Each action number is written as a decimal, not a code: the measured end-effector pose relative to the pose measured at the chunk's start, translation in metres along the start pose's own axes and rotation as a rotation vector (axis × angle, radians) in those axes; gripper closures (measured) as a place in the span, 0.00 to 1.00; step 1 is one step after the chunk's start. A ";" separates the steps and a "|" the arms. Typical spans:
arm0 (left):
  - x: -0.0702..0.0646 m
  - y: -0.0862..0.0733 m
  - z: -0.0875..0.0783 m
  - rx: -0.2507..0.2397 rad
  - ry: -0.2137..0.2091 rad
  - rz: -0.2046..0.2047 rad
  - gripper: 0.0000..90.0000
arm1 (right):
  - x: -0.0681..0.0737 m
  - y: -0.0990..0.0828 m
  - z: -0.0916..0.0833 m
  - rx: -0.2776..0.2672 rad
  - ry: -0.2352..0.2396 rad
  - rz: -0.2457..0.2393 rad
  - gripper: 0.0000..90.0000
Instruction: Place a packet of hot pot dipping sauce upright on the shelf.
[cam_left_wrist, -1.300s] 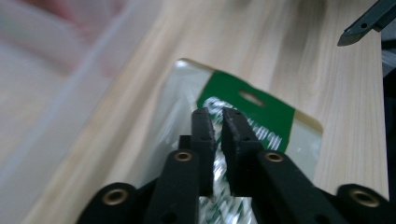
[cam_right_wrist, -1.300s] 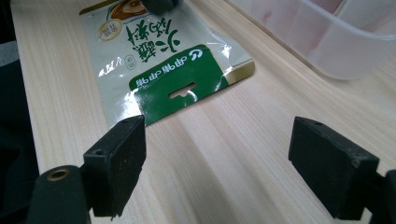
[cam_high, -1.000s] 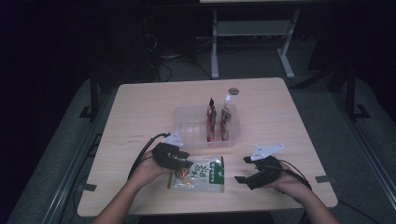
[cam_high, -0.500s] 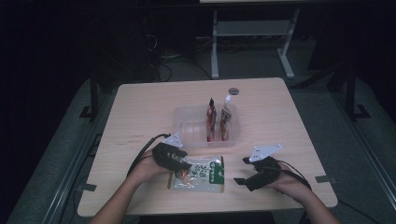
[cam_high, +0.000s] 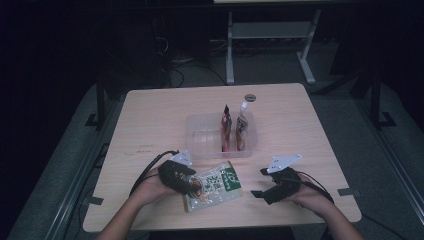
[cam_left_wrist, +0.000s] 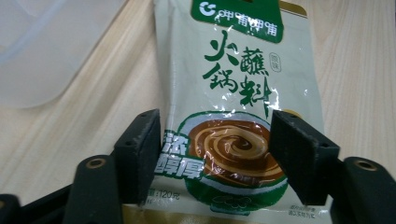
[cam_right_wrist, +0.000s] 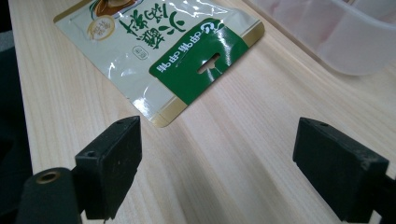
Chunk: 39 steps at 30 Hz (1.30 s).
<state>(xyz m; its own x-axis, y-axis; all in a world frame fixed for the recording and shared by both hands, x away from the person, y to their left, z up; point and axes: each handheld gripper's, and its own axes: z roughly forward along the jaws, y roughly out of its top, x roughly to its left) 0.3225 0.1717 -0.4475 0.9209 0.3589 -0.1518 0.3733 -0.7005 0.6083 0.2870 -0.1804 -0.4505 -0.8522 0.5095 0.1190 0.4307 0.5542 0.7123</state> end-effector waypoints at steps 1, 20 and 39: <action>-0.001 0.000 0.002 0.007 0.006 -0.001 0.36 | -0.001 0.000 0.000 -0.003 -0.004 -0.001 0.16; -0.003 0.000 0.009 0.038 0.053 0.029 0.64 | -0.006 0.009 -0.008 -0.018 0.030 0.087 0.15; 0.003 0.001 -0.001 -0.003 -0.003 -0.024 0.99 | -0.008 0.012 -0.003 0.008 0.053 0.100 0.16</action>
<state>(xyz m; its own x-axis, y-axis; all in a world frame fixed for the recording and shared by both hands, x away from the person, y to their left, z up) 0.3255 0.1723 -0.4466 0.9119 0.3741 -0.1688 0.3953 -0.6900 0.6064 0.2977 -0.1799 -0.4407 -0.8193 0.5270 0.2258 0.5166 0.5075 0.6897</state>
